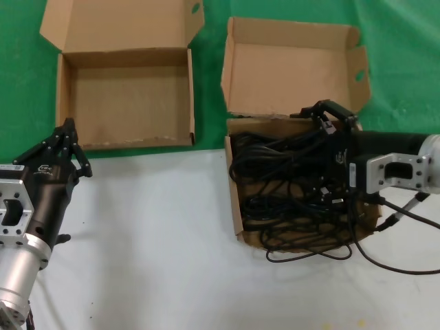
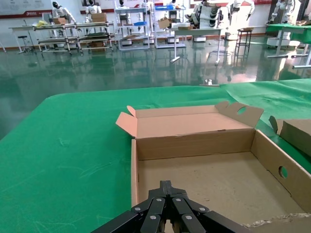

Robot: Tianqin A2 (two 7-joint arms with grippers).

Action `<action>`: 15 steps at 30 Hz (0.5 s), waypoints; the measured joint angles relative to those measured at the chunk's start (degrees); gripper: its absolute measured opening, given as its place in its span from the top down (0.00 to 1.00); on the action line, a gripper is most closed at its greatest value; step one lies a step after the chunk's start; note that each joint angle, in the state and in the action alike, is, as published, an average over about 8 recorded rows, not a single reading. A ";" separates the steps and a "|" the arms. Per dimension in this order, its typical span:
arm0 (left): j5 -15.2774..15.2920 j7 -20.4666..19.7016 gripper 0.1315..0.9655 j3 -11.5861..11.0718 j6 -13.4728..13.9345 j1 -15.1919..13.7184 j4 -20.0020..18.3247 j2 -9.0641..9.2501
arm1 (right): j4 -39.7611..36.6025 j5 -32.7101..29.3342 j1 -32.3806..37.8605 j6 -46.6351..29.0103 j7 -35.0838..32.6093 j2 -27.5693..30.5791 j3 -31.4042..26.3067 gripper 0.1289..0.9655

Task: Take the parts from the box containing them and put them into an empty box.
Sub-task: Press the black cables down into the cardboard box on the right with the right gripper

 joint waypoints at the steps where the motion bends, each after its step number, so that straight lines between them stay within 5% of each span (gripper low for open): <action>1: 0.00 0.00 0.97 0.00 0.00 0.00 0.00 0.00 | -0.19 -0.24 0.16 0.10 0.13 -0.23 -0.14 0.11; 15: 0.00 0.00 0.98 0.00 0.00 0.00 0.00 0.00 | -0.87 -3.37 0.48 1.09 2.93 -1.04 -1.14 0.41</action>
